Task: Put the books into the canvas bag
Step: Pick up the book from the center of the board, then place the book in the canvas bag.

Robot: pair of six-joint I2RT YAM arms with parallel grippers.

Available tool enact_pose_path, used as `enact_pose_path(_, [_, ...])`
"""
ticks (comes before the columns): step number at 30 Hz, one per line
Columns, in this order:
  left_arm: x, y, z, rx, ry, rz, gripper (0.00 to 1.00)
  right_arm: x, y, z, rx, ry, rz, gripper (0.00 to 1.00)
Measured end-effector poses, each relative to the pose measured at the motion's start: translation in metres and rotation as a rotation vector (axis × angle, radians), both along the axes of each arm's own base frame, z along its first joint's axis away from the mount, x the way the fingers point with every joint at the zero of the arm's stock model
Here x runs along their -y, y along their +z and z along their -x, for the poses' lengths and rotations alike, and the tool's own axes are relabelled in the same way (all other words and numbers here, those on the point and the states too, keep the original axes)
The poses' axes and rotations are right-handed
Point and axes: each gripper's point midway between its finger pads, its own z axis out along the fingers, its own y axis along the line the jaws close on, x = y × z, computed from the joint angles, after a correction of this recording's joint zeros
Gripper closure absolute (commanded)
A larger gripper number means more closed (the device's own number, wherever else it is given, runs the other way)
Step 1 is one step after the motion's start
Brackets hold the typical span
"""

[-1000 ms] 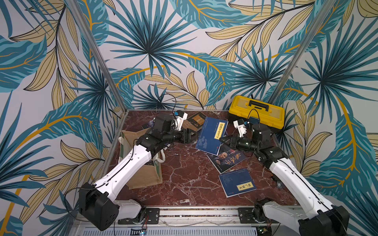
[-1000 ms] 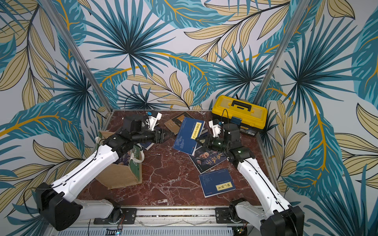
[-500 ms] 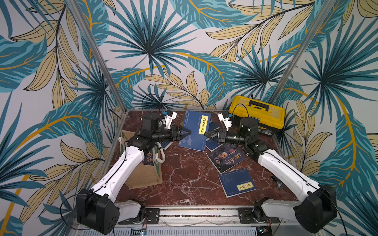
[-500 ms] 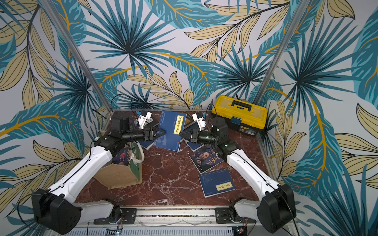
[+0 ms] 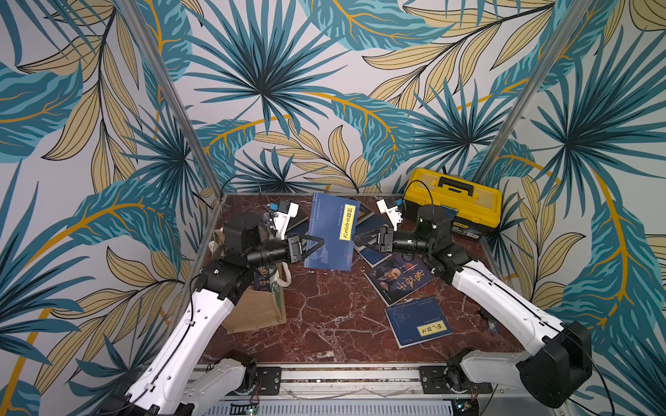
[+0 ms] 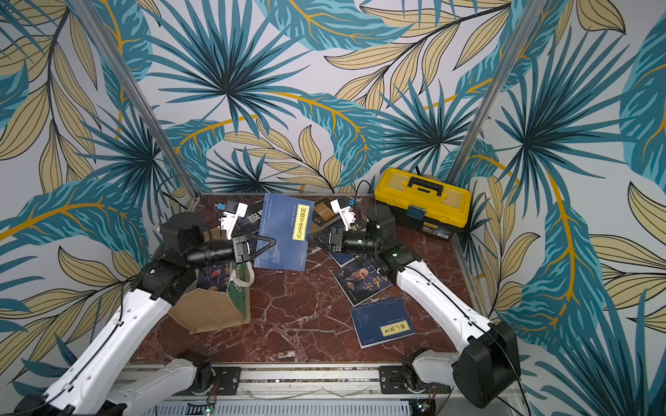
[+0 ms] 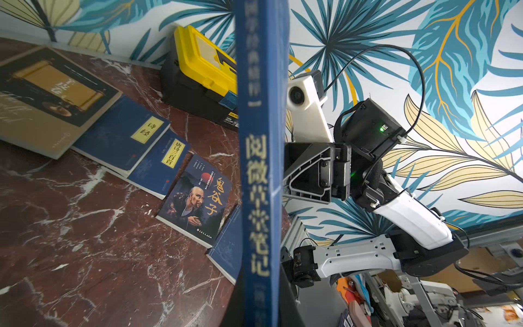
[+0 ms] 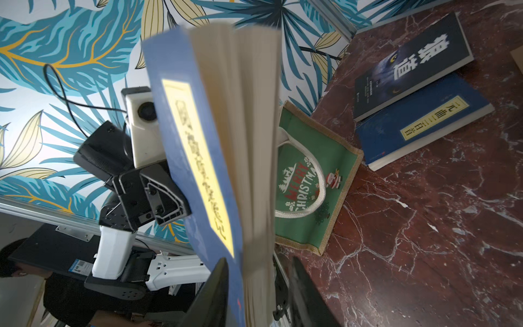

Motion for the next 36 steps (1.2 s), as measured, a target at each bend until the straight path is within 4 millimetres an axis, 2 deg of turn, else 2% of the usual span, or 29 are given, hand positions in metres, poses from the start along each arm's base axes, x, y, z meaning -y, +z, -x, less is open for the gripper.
enact_pose_path(4, [-0.023,0.005,0.021,0.032,0.112,-0.043,1.00,0.005,-0.010,-0.003,-0.030,-0.054,0.083,0.54])
enact_pose_path(10, [-0.063,0.004,0.058,0.068,0.275,-0.128,1.00,0.018,-0.039,-0.003,-0.116,-0.139,0.217,0.54])
enact_pose_path(14, [-0.088,0.008,0.077,0.087,0.369,-0.210,1.00,0.014,-0.050,0.000,-0.148,-0.155,0.278,0.54])
enact_pose_path(20, [-0.124,0.007,0.107,0.088,0.497,-0.299,1.00,-0.010,-0.062,0.001,-0.166,-0.141,0.357,0.54])
enact_pose_path(27, [-0.161,0.007,0.131,0.120,0.651,-0.358,1.00,-0.044,-0.060,0.006,-0.124,-0.126,0.407,0.53])
enact_pose_path(32, [-0.183,0.002,0.142,0.131,0.745,-0.397,1.00,-0.083,-0.067,0.006,-0.111,-0.084,0.441,0.52])
enact_pose_path(36, [-0.195,0.006,0.150,0.151,0.794,-0.420,1.00,-0.116,-0.076,0.009,-0.107,-0.040,0.464,0.52])
